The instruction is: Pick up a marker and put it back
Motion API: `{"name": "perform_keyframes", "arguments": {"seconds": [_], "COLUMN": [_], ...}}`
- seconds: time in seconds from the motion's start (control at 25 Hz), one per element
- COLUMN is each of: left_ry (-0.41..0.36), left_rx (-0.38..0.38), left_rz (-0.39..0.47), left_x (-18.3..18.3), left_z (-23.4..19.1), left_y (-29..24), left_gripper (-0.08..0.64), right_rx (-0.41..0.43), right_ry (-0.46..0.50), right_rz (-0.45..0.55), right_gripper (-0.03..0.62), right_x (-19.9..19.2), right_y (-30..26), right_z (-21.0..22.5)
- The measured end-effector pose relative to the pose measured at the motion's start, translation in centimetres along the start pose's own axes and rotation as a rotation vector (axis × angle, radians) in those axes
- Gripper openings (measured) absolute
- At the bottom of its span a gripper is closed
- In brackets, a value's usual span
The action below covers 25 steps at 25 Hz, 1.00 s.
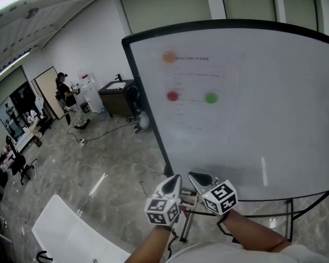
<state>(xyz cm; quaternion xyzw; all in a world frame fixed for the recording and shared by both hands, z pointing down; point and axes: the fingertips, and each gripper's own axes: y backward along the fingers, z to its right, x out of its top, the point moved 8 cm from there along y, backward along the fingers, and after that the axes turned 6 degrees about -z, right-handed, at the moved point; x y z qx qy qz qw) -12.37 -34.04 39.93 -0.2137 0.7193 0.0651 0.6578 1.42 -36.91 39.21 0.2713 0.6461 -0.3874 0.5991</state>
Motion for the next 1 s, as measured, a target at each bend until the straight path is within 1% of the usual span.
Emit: {"name": "perform_keyframes", "arguments": {"seconds": [0.28, 0.36, 0.48, 0.64, 0.8, 1.0], "left_ry": [0.005, 0.014, 0.007, 0.038, 0.02, -0.005], "left_rx": [-0.008, -0.013, -0.011, -0.039, -0.051, -0.047], "left_rz": [0.009, 0.016, 0.027, 0.032, 0.038, 0.027], "left_x": [0.4, 0.7, 1.1, 1.5, 1.8, 1.5], "left_z": [0.7, 0.7, 0.6, 0.6, 0.6, 0.4], "left_y": [0.0, -0.1, -0.1, 0.0, -0.3, -0.6], "left_gripper": [0.002, 0.002, 0.002, 0.002, 0.002, 0.002], "right_rx": [-0.041, -0.057, -0.085, -0.096, -0.105, -0.118], "right_ry": [-0.024, -0.028, -0.024, -0.03, -0.036, -0.035], "right_rz": [0.012, 0.021, 0.041, 0.043, 0.044, 0.048], "right_gripper": [0.002, 0.002, 0.002, 0.002, 0.002, 0.002], "right_x": [0.3, 0.4, 0.7, 0.7, 0.8, 1.1], "right_y": [0.9, 0.9, 0.9, 0.7, 0.6, 0.6], "right_z": [0.0, 0.1, 0.2, 0.3, 0.4, 0.4]}}
